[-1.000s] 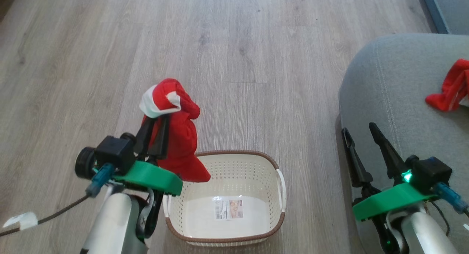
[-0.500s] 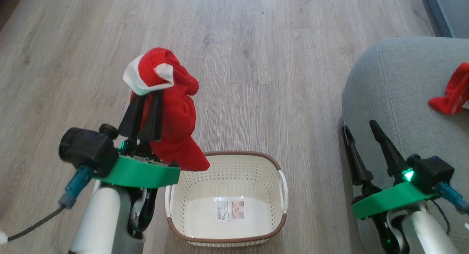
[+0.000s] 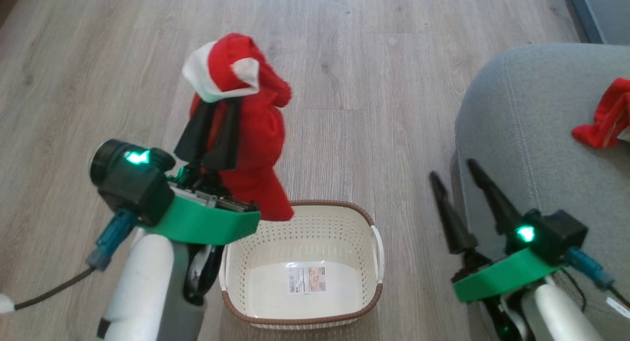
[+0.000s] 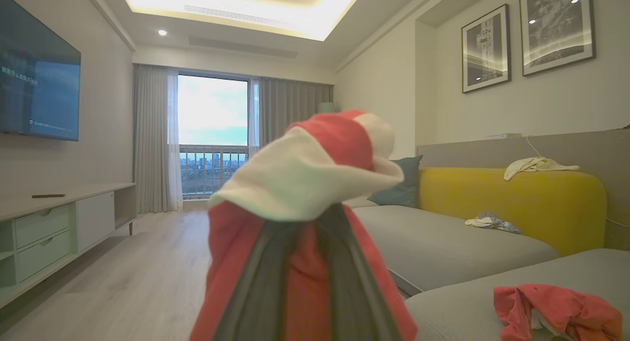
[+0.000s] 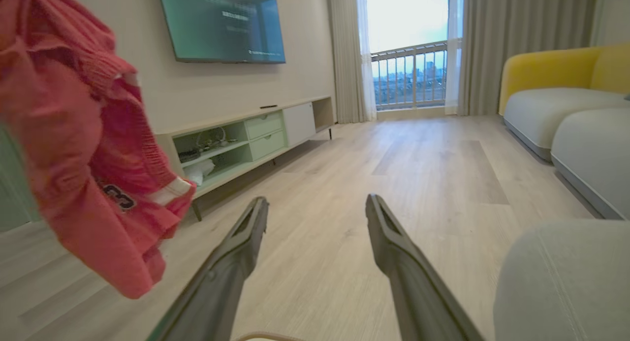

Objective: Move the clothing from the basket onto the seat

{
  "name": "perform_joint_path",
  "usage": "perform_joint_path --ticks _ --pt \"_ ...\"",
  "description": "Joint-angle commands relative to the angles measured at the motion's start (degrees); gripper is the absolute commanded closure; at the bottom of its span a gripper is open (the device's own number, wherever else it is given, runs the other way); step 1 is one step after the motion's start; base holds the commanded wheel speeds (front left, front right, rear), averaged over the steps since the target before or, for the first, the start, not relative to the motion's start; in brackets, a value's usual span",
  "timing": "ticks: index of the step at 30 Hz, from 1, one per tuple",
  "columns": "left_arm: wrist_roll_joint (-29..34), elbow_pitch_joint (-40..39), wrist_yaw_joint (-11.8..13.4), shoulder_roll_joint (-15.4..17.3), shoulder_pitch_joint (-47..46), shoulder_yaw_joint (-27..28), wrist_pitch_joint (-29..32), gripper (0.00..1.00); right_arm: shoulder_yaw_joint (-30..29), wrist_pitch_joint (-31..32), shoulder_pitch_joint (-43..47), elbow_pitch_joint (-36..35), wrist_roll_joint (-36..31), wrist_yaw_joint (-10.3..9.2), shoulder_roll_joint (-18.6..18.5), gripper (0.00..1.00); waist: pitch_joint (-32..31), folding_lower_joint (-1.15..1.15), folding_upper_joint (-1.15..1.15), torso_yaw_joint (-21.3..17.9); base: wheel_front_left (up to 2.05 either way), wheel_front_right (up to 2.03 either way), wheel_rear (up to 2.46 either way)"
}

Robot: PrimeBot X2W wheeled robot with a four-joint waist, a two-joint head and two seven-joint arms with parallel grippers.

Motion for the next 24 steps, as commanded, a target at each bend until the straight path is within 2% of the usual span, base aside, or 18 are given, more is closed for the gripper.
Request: perform_joint_path --ticks 1,10,15,24 --pt "-0.3 -2.0 -0.5 0.39 -3.15 1.22 -0.54 1.0 1.89 0.02 -2.01 -2.61 0.36 -0.02 -1.27 0.0 0.06 0.0 0.0 -0.09 0.0 0.0 0.0" --pt "-0.27 0.93 -1.68 0.39 -5.18 -4.55 -0.54 1.0 13.41 0.02 -5.15 -7.43 -1.13 -0.02 -3.73 0.0 0.89 0.0 0.0 -0.61 0.0 0.0 0.0" --pt "-0.85 2.77 -2.24 0.39 -6.32 -9.15 -0.55 1.0 18.53 0.02 -8.48 -5.55 -2.86 -0.02 -3.39 0.0 1.18 0.0 0.0 -0.63 0.0 0.0 0.0" --pt "-2.63 4.42 -1.12 0.39 -7.82 -16.9 -0.55 1.0 19.37 0.02 -11.2 -0.36 -6.18 -0.02 -0.09 0.0 1.37 0.0 0.0 0.57 0.0 0.0 0.0"
